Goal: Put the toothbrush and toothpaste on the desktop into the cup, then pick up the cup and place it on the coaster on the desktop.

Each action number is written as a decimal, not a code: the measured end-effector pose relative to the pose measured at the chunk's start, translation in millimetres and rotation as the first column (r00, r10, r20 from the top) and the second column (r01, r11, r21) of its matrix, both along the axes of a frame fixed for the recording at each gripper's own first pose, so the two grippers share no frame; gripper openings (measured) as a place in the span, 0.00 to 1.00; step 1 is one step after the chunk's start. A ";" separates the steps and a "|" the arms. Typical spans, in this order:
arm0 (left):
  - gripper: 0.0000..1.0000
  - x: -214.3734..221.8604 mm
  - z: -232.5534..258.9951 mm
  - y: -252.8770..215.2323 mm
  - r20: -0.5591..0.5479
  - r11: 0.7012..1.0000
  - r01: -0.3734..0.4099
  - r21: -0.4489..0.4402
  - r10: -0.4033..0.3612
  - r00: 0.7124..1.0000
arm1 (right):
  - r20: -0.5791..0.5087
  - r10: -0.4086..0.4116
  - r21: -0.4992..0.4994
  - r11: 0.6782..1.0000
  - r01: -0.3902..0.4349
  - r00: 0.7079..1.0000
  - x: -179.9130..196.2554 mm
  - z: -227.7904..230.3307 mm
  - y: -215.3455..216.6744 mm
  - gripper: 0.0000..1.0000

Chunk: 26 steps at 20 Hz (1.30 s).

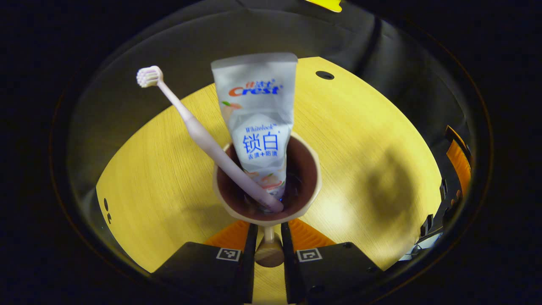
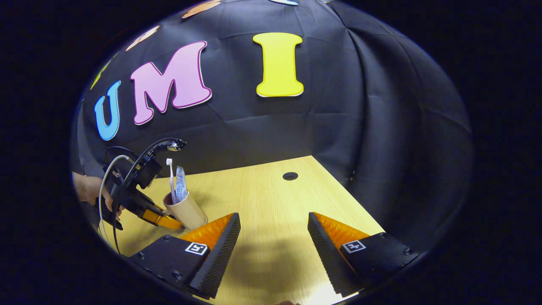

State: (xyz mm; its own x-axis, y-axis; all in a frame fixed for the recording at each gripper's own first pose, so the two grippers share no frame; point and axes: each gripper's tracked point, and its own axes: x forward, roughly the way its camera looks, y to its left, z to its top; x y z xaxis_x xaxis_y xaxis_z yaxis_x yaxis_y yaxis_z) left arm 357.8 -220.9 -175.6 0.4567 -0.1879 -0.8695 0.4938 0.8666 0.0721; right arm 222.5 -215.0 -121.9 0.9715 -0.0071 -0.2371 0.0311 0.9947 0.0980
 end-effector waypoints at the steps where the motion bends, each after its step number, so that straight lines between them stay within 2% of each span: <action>1: 0.35 2.5 5.8 1.2 0.016 1.000 -0.005 -0.005 0.005 1.000 | -0.001 0.000 0.000 1.000 0.000 1.000 -1.5 1.2 1.0 0.98; 2: 0.37 2.5 11.6 2.6 0.032 1.000 -0.011 -0.013 0.012 0.999 | -0.002 0.001 0.002 1.000 -0.001 1.000 -3.2 2.4 2.5 0.98; 6: 1.00 -13.8 50.3 20.0 0.124 0.994 -0.068 -0.086 0.078 0.989 | 0.008 0.017 -0.006 1.000 -0.017 1.000 -14.1 16.6 12.6 0.98; 9: 0.99 -40.5 92.7 46.0 0.236 0.980 -0.122 -0.160 0.158 0.959 | 0.034 0.036 -0.030 0.999 -0.035 0.999 -27.0 38.6 24.4 0.98; 12: 0.99 -72.0 132.2 73.7 0.375 0.950 -0.166 -0.264 0.260 0.890 | 0.058 0.048 -0.016 0.999 -0.048 0.997 -47.2 63.3 42.4 0.98; 15: 0.99 -115.0 173.7 102.4 0.473 0.908 -0.189 -0.374 0.362 0.803 | 0.088 0.062 -0.022 0.998 -0.060 0.994 -74.9 86.2 63.2 0.98; 17: 0.99 -149.8 201.8 125.9 0.540 0.883 -0.198 -0.424 0.423 0.728 | 0.109 0.071 -0.030 0.997 -0.068 0.992 -98.3 101.5 77.8 0.98; 20: 0.98 -203.3 233.9 150.0 0.626 0.862 -0.178 -0.475 0.474 0.620 | 0.151 0.084 -0.016 0.996 -0.082 0.985 -136.0 121.3 103.4 0.98; 26: 0.98 -302.7 253.8 174.1 0.710 0.836 -0.117 -0.536 0.521 0.473 | 0.208 0.083 -0.001 0.996 -0.085 0.975 -216.2 135.6 139.2 0.98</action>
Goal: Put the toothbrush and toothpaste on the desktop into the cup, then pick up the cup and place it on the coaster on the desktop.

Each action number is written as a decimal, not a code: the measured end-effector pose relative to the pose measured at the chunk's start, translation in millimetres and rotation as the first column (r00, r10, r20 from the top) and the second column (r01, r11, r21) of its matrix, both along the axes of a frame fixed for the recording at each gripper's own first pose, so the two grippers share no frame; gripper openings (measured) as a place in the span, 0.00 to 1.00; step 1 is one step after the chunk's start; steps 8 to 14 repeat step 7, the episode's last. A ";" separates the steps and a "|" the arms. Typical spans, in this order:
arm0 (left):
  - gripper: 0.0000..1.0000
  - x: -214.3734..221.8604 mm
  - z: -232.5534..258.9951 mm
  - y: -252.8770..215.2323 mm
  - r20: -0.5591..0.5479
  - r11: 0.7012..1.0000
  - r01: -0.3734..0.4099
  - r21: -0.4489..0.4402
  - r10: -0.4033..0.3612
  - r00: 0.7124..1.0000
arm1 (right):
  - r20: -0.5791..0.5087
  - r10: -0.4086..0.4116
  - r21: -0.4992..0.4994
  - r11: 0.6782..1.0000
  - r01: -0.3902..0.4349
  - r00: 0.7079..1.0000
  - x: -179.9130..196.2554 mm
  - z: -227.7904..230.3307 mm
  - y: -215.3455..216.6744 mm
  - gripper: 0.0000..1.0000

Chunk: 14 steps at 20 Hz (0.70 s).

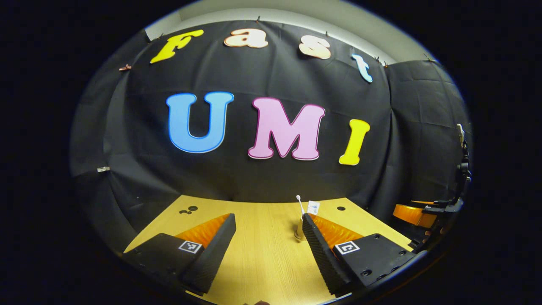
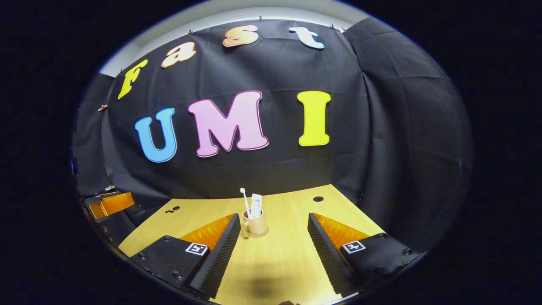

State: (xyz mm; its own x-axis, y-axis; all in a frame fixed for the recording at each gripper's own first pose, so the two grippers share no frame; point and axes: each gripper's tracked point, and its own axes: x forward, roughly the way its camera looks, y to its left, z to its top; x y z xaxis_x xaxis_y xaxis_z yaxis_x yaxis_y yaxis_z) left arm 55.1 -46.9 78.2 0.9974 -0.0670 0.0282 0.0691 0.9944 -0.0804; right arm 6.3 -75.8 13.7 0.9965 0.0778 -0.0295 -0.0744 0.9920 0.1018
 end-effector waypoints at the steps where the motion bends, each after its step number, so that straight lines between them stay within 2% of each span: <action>1: 0.98 -12.7 -1.9 3.3 0.023 1.000 -0.005 -0.006 0.005 1.000 | 0.003 0.004 0.006 1.000 -0.004 1.000 -12.1 -0.6 6.1 0.98; 3: 0.98 -32.2 -4.8 8.2 0.061 1.000 -0.016 -0.020 0.017 0.998 | 0.024 -0.002 0.001 1.000 0.002 1.000 -32.9 0.9 12.4 0.98; 7: 0.98 -66.6 -25.4 19.5 0.064 0.998 -0.034 -0.046 0.037 0.997 | 0.041 -0.021 -0.018 1.000 0.022 0.999 -58.9 -3.3 23.1 0.98; 14: 0.98 -66.6 -25.4 19.5 0.064 0.998 -0.034 -0.046 0.037 0.997 | 0.041 -0.021 -0.018 1.000 0.022 0.999 -58.9 -3.3 23.1 0.98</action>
